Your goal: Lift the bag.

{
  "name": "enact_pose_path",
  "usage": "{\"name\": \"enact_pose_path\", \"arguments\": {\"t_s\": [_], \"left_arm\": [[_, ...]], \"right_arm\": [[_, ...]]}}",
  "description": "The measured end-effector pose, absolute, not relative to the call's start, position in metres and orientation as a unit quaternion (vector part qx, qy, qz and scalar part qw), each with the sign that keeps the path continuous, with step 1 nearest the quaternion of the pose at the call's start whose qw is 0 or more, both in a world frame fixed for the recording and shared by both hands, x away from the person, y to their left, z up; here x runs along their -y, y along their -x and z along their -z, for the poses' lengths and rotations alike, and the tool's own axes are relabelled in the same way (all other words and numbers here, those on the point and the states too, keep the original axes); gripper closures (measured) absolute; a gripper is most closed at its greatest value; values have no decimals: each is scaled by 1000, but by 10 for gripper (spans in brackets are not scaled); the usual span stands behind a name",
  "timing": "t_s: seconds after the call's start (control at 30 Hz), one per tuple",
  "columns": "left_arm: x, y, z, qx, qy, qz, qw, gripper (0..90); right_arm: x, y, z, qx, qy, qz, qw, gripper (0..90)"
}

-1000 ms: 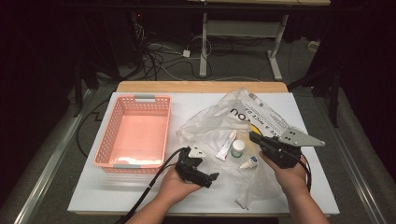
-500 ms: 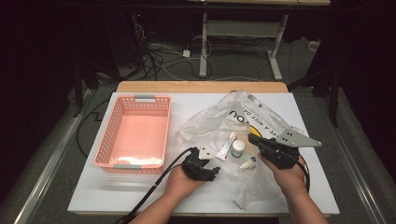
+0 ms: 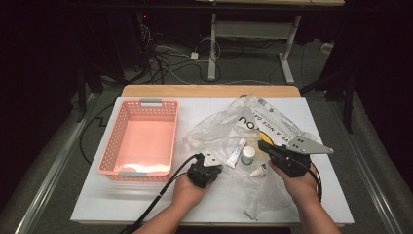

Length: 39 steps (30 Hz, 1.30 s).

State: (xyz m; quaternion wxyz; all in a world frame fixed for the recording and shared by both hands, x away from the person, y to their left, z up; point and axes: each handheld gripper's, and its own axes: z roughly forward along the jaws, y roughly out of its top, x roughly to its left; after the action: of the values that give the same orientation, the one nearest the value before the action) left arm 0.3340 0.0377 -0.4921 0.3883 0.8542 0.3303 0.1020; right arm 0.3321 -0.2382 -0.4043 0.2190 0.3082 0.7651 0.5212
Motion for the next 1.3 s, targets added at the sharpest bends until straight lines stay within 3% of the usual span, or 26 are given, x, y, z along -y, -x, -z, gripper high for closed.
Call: {"name": "enact_pose_path", "arguments": {"t_s": [0.3,1.3], "left_arm": [[-48,-328,488,-328,-832,-108,433,885],[-65,-306,427,-279,-784,-221,509,884]], "right_arm": [[248,-329,406,-762,-313,-524,215,900],[240,-330,394,-735,-313,-553,239,900]]}}
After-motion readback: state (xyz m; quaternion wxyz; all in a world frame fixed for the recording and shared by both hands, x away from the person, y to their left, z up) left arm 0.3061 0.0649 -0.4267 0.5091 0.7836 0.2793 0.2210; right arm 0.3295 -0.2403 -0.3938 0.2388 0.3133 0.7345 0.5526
